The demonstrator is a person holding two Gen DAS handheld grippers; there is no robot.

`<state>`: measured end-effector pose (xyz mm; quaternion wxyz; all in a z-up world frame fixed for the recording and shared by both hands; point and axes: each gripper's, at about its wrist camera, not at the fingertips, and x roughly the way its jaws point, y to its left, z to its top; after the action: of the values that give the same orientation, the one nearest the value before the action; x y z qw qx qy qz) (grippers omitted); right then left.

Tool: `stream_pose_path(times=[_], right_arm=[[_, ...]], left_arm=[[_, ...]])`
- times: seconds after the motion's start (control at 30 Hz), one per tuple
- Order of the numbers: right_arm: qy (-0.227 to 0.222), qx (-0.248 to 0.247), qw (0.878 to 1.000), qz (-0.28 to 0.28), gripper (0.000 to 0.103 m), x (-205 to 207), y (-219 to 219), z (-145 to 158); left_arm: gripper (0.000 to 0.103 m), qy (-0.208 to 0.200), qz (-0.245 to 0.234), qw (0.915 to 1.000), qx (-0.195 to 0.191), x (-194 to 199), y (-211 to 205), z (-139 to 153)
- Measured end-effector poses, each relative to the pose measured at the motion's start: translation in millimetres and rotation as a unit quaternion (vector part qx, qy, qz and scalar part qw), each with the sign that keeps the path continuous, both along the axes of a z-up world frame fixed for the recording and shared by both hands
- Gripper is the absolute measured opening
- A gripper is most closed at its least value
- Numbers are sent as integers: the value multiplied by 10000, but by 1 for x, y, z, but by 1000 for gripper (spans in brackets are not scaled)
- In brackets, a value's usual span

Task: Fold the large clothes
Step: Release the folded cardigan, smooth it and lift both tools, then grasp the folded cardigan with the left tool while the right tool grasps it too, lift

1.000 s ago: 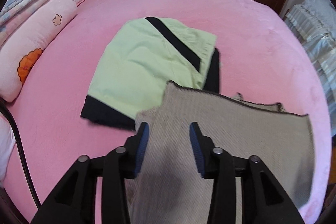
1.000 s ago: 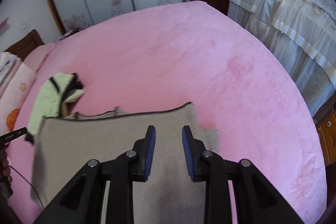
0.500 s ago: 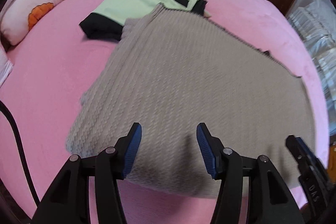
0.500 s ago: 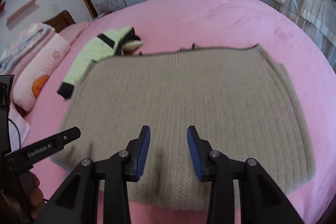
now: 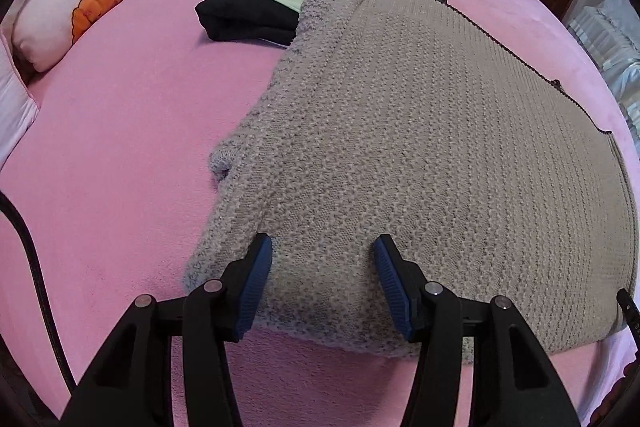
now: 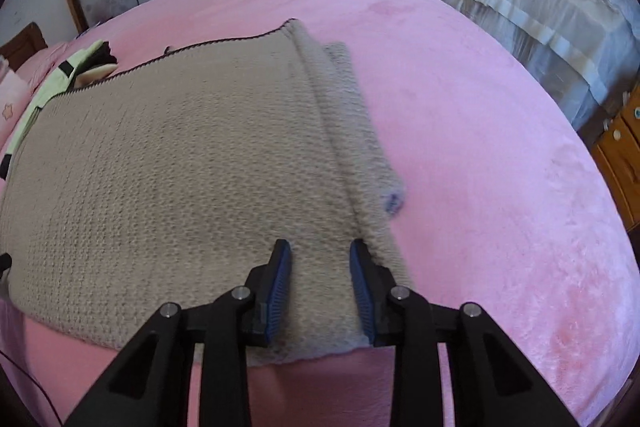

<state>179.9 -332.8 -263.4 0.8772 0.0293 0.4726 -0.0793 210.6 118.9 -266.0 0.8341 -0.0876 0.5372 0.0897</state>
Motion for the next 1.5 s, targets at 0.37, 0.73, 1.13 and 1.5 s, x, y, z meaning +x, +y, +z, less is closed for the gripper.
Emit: stream_pose_path(times=[0.37,0.73,1.13,1.5], right_arm=[[64,205,9997,93,29,1,20,36],[-569,568,9916,1014,35,-34,75,139],[-810,245,9853,1483,51,-54,131,117],[-908,233,9771,1908,51,-44,173,60]], left_arm=[[53,287,179,9994,73,2,3,41],[53,480,208,9980,-345,-47,21,120],[53,525,371,9745,-2149,-91,24,56],[53,-571,776,9262,-3645,-73,45,-40]])
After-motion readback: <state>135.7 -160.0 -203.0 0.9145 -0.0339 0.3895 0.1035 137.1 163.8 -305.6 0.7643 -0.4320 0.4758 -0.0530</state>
